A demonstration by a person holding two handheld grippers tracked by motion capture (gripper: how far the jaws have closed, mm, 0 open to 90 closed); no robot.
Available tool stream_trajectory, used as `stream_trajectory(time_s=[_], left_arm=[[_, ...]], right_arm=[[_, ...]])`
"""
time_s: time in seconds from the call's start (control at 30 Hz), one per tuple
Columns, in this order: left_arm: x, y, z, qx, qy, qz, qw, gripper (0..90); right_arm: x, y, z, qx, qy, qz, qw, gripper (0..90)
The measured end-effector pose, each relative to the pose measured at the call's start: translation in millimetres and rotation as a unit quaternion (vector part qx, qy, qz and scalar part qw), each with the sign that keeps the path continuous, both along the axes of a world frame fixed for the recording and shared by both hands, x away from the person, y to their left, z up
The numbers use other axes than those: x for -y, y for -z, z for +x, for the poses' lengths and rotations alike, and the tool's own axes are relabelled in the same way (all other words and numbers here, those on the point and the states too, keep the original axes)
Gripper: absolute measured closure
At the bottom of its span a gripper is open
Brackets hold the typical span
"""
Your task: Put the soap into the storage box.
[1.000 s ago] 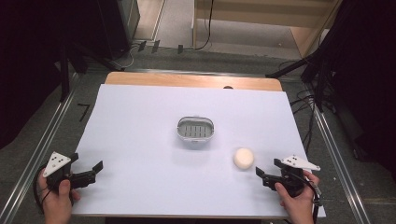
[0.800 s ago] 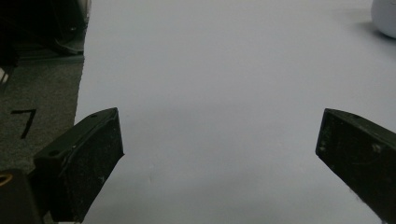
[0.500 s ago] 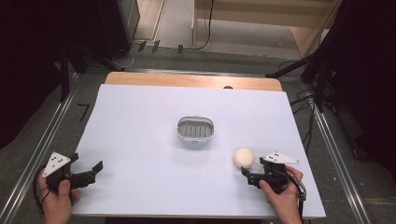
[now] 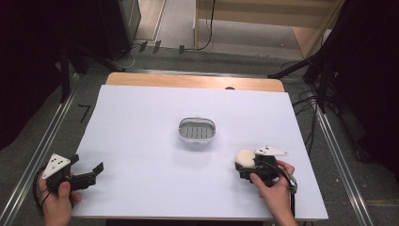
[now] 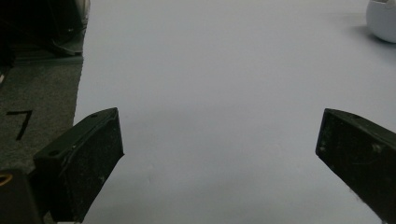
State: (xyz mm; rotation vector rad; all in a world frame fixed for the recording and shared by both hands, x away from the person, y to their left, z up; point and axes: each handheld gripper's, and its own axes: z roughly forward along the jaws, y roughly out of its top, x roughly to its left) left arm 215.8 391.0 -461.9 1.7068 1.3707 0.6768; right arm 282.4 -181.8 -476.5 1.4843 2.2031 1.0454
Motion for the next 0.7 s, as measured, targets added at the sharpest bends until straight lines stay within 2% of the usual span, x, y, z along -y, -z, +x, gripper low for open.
stream_trajectory(time_s=[0.1, 0.33, 0.4, 0.47, 0.57, 0.7], left_arm=[[0.0, 0.0, 0.0, 0.000, 0.000, 0.000, 1.0000, 1.3], [-0.2, 0.0, 0.0, 0.000, 0.001, -0.001, 1.0000, 1.3], [-0.3, 0.0, -0.1, 0.001, 0.000, -0.002, 1.0000, 1.3], [-0.3, 0.0, -0.2, 0.001, 0.000, -0.002, 1.0000, 1.3], [-0.4, 0.1, -0.3, 0.002, 0.000, -0.004, 1.0000, 1.3], [-0.5, 0.2, -0.2, 0.002, 0.000, -0.005, 1.0000, 1.3]], right_arm=[[-4.4, 1.1, 2.3, -0.002, 0.002, -0.007, 1.0000, 15.3], [-6.7, 4.0, 6.1, 0.002, 0.009, -0.014, 0.9999, 23.5], [-7.0, 3.8, 5.7, 0.003, 0.007, -0.015, 0.9999, 23.8], [-7.1, 1.8, 5.0, -0.004, -0.009, -0.020, 0.9998, 23.9], [-8.5, -0.1, 3.8, -0.003, -0.012, -0.027, 0.9996, 24.0], [-6.8, -5.4, 4.4, 0.000, -0.015, -0.022, 0.9996, 24.0]])
